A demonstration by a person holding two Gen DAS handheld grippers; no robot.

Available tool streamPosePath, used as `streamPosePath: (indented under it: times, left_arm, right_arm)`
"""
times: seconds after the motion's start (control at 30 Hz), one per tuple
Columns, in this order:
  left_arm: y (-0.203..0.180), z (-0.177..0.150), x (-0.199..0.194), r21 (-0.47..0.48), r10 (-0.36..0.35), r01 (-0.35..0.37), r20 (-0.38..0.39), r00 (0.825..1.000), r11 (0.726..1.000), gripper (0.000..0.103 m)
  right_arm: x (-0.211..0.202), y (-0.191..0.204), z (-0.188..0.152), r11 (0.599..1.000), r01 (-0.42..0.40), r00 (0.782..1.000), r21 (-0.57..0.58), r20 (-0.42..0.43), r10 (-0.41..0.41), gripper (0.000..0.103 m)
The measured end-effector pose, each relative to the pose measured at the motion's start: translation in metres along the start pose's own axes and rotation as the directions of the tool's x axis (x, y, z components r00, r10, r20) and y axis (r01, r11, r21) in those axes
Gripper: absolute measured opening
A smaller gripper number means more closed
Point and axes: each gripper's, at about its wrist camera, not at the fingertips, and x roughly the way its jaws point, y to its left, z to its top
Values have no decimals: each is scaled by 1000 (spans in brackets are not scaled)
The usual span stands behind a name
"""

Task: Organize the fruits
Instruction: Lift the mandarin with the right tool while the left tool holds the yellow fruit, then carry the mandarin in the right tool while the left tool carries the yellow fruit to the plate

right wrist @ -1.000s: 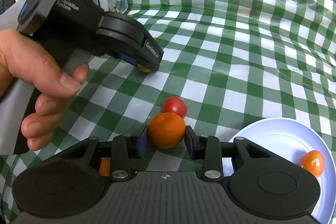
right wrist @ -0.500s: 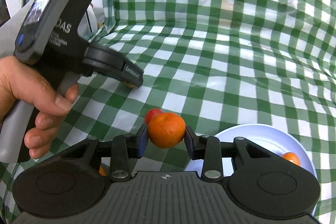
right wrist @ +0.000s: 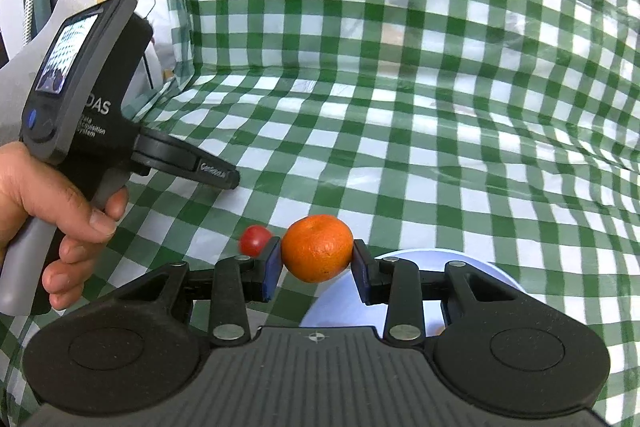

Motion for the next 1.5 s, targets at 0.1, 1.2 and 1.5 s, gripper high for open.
streamPosePath:
  times: [0.1, 1.2, 1.5]
  left_arm:
    - [-4, -1, -4, 5, -1, 1, 4, 1000, 1000, 27]
    - [-64, -29, -62, 37, -5, 0, 114, 993, 999, 27]
    - [-76, -33, -68, 76, -75, 66, 131, 989, 995, 27]
  right_arm:
    - [-2, -3, 0, 1000, 13, 1000, 1, 6, -13, 39]
    - [-60, -90, -7, 956, 221, 965, 190, 101, -243, 39]
    - [-49, -119, -23, 923, 225, 971, 312, 7, -239, 39]
